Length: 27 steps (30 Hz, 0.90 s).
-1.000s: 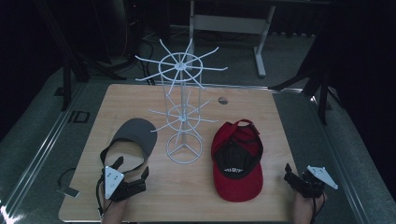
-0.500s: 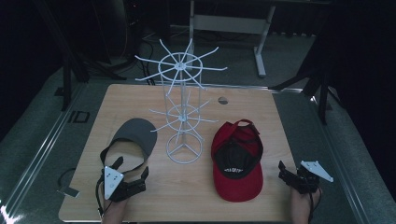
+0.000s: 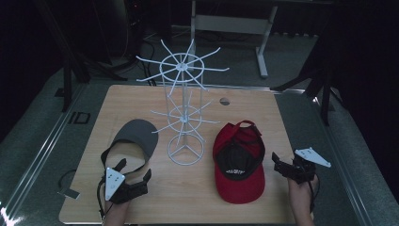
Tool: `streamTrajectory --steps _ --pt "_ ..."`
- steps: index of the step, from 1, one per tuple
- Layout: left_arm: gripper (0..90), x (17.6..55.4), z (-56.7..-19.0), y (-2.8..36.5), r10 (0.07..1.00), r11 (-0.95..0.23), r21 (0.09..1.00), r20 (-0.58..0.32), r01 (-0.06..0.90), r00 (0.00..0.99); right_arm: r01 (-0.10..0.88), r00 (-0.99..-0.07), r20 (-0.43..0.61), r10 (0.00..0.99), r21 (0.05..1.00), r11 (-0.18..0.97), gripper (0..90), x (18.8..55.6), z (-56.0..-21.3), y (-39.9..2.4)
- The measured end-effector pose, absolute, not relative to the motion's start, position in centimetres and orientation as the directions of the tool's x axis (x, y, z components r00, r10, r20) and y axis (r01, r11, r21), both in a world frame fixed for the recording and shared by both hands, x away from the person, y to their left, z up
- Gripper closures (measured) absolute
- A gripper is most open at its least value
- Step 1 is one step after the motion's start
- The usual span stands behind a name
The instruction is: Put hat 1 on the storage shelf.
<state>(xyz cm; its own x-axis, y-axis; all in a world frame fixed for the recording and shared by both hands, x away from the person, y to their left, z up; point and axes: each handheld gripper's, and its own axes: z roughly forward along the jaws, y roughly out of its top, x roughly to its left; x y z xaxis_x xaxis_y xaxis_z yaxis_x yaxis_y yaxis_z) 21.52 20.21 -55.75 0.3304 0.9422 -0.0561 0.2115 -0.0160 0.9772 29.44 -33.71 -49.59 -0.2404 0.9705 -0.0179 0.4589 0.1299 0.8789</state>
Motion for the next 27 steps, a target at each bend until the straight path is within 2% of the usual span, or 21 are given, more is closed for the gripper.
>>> streamTrajectory --steps 7,14,21,27 --pt "2.1 21.5 -55.5 20.5 0.944 -0.005 0.980 -0.060 0.197 0.324 0.426 -0.323 -0.053 0.945 0.883 0.195 10.5 30.7 -47.9 -32.4" --pt "2.1 21.5 -55.3 20.8 0.943 0.009 0.980 -0.074 0.199 0.323 0.454 -0.424 -0.009 0.905 0.863 0.221 13.3 32.9 -47.1 -31.3" --pt "2.1 21.6 -55.4 20.5 0.943 -0.025 0.972 -0.055 0.235 0.328 0.498 -0.454 0.043 0.890 0.840 0.213 11.2 35.8 -47.8 -30.4" --pt "2.1 21.6 -55.5 20.5 0.942 -0.026 0.969 -0.059 0.245 0.331 0.537 -0.458 0.029 0.889 0.805 0.251 14.1 37.8 -48.7 -29.7"
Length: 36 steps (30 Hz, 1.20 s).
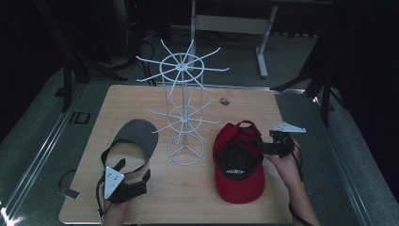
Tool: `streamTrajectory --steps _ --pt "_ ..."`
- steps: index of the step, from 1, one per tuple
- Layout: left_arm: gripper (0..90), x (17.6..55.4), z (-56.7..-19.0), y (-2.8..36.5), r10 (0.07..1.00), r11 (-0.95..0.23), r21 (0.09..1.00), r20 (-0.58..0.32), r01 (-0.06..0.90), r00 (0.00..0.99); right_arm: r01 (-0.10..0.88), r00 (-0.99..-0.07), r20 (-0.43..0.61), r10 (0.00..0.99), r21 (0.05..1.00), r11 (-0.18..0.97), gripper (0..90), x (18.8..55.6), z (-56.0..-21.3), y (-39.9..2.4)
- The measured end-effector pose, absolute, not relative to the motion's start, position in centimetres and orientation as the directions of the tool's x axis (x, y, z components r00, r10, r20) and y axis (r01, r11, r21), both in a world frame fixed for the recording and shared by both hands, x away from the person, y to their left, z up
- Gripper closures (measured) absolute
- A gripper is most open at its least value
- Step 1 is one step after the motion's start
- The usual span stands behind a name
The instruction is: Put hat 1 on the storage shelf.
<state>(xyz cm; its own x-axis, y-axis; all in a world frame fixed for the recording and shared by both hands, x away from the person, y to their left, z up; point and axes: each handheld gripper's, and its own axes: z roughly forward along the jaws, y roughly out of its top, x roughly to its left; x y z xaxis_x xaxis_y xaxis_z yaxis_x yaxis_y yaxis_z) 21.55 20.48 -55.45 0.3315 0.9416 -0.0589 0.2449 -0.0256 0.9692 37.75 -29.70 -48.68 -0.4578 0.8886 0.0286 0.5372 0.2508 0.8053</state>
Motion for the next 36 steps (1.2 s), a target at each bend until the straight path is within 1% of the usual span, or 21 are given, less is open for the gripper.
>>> streamTrajectory --steps 5,8,9,10,12,14,20,22,23,25,28,30,31,33,36 --pt "2.1 21.5 -55.4 20.4 0.938 -0.026 0.969 -0.060 0.244 0.340 0.547 -0.470 0.011 0.883 0.788 0.281 17.1 38.5 -49.3 -29.2" --pt "2.1 21.5 -55.5 20.4 0.937 -0.028 0.969 -0.061 0.247 0.343 0.557 -0.475 0.002 0.880 0.775 0.299 21.8 38.8 -49.8 -29.0" --pt "2.1 21.5 -55.5 20.4 0.937 -0.027 0.968 -0.062 0.248 0.344 0.554 -0.480 -0.015 0.877 0.770 0.317 24.8 38.8 -50.0 -28.8" --pt "2.1 21.5 -55.5 20.4 0.935 -0.026 0.969 -0.063 0.245 0.349 0.554 -0.487 -0.029 0.873 0.762 0.334 25.3 38.8 -50.2 -28.7" --pt "2.1 21.5 -55.5 20.4 0.934 -0.023 0.972 -0.063 0.234 0.353 0.554 -0.496 -0.045 0.867 0.753 0.356 31.1 38.8 -50.7 -28.4" --pt "2.1 21.5 -55.5 20.4 0.934 -0.032 0.971 -0.055 0.238 0.352 0.554 -0.498 -0.070 0.864 0.741 0.379 33.6 38.7 -51.1 -28.1" --pt "2.1 21.6 -55.6 20.4 0.935 -0.033 0.966 -0.060 0.256 0.348 0.575 -0.501 -0.082 0.862 0.712 0.402 44.0 38.8 -52.2 -27.5" --pt "2.1 21.6 -55.6 20.3 0.935 -0.033 0.966 -0.060 0.256 0.349 0.583 -0.498 -0.086 0.863 0.704 0.406 45.3 39.0 -52.5 -27.4" --pt "2.1 21.6 -55.6 20.3 0.935 -0.033 0.966 -0.060 0.256 0.349 0.583 -0.500 -0.087 0.861 0.702 0.410 49.2 39.0 -52.6 -27.3" --pt "2.1 21.6 -55.6 20.3 0.935 -0.036 0.966 -0.059 0.258 0.349 0.579 -0.498 -0.109 0.861 0.697 0.423 52.7 39.0 -52.8 -27.2" --pt "2.1 21.6 -55.7 20.3 0.936 -0.036 0.965 -0.058 0.259 0.348 0.586 -0.501 -0.103 0.859 0.691 0.424 64.3 39.1 -52.8 -27.1" --pt "2.1 21.6 -55.7 20.3 0.935 -0.038 0.965 -0.057 0.259 0.349 0.591 -0.509 -0.094 0.856 0.685 0.427 79.2 39.1 -52.7 -27.1" --pt "2.1 21.6 -55.7 20.3 0.935 -0.038 0.965 -0.057 0.259 0.349 0.594 -0.510 -0.090 0.855 0.683 0.426 83.6 39.0 -52.6 -27.1" --pt "2.1 21.6 -55.7 20.3 0.936 -0.037 0.965 -0.058 0.261 0.347 0.594 -0.508 -0.081 0.858 0.688 0.417 85.8 38.9 -52.4 -27.1" --pt "2.1 21.6 -55.7 20.4 0.937 -0.036 0.964 -0.058 0.263 0.344 0.589 -0.498 -0.082 0.863 0.699 0.406 86.4 38.7 -52.1 -27.1"
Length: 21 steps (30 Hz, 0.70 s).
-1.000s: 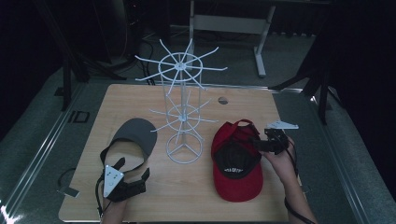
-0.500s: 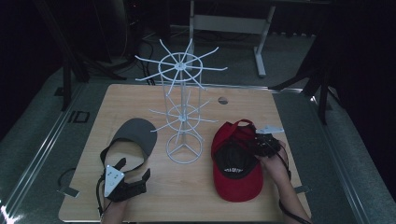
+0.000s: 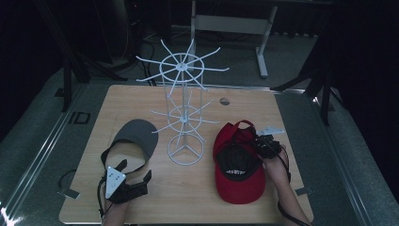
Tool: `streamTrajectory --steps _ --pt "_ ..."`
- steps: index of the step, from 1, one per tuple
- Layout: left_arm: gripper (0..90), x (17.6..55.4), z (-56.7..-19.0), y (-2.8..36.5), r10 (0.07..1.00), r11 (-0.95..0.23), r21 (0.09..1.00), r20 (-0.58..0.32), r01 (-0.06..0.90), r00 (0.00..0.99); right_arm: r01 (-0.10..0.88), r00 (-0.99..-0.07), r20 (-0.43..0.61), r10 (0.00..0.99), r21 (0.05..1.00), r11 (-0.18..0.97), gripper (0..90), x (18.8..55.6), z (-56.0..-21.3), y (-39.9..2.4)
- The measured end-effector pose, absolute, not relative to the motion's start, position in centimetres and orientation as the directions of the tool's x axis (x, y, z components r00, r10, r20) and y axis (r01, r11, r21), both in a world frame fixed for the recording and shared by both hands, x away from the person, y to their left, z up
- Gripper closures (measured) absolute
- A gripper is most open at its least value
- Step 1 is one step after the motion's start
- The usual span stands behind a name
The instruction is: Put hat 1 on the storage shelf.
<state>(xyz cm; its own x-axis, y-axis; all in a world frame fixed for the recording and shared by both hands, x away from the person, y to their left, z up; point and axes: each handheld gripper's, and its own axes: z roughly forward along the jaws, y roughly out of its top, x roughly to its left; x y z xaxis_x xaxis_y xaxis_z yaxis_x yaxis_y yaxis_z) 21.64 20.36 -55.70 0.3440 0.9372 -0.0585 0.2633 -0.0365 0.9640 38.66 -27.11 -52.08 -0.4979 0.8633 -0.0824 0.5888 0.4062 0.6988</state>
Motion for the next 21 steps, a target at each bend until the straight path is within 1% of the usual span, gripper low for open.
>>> streamTrajectory --steps 3,7,17,19,21 --pt "2.1 21.6 -55.7 20.4 0.937 -0.038 0.964 -0.057 0.264 0.345 0.584 -0.496 -0.060 0.866 0.715 0.385 86.8 38.4 -51.7 -27.2" --pt "2.1 21.6 -55.7 20.4 0.937 -0.044 0.964 -0.051 0.262 0.345 0.565 -0.487 -0.060 0.871 0.739 0.367 87.0 38.0 -50.7 -27.3" --pt "2.1 21.5 -55.6 20.0 0.933 -0.056 0.964 -0.042 0.259 0.358 0.514 -0.479 -0.046 0.877 0.795 0.322 87.2 36.7 -47.0 -27.5" --pt "2.1 21.5 -55.5 19.9 0.930 -0.054 0.964 -0.046 0.259 0.364 0.494 -0.465 -0.071 0.883 0.806 0.325 87.1 36.2 -46.3 -27.4" --pt "2.1 21.6 -55.5 19.9 0.927 -0.050 0.963 -0.054 0.266 0.372 0.482 -0.463 -0.071 0.883 0.816 0.318 87.2 35.8 -45.6 -27.4"
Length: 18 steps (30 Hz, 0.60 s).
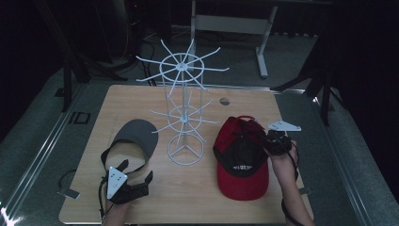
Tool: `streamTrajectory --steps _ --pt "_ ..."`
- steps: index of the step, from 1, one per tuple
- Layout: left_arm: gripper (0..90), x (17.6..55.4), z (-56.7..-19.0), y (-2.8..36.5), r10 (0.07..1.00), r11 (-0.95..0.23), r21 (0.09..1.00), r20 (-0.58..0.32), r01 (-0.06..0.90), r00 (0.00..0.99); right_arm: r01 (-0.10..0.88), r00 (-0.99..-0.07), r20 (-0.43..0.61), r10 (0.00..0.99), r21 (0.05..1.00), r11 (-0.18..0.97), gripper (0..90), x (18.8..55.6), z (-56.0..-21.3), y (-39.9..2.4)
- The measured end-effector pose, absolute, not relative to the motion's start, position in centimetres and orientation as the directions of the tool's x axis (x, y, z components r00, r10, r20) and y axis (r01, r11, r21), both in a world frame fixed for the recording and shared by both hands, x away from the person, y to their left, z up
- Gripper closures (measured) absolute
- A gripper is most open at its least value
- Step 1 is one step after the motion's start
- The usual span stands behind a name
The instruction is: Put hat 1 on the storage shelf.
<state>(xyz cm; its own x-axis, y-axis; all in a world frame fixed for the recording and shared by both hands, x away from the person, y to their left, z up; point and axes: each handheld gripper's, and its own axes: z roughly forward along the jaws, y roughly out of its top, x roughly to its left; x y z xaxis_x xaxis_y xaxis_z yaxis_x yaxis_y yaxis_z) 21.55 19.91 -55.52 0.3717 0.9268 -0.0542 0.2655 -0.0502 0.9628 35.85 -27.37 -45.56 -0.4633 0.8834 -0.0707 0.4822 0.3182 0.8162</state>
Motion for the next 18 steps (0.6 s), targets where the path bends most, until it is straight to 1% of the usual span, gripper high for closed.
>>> streamTrajectory --steps 3,8,13,18 --pt "2.1 21.6 -55.4 19.9 0.920 -0.040 0.959 -0.075 0.281 0.384 0.468 -0.469 -0.050 0.882 0.833 0.296 87.2 35.3 -44.4 -27.4" --pt "2.1 21.4 -55.0 19.6 0.913 -0.037 0.955 -0.087 0.293 0.399 0.416 -0.476 -0.040 0.879 0.870 0.265 87.1 33.9 -42.1 -27.2" --pt "2.1 21.0 -54.5 18.9 0.917 -0.066 0.964 -0.044 0.259 0.396 0.365 -0.488 -0.056 0.871 0.894 0.261 87.1 32.4 -40.0 -26.7" --pt "2.1 20.8 -54.2 18.3 0.906 -0.093 0.957 -0.033 0.274 0.422 0.335 -0.495 -0.061 0.867 0.907 0.256 87.1 31.5 -38.5 -26.7"
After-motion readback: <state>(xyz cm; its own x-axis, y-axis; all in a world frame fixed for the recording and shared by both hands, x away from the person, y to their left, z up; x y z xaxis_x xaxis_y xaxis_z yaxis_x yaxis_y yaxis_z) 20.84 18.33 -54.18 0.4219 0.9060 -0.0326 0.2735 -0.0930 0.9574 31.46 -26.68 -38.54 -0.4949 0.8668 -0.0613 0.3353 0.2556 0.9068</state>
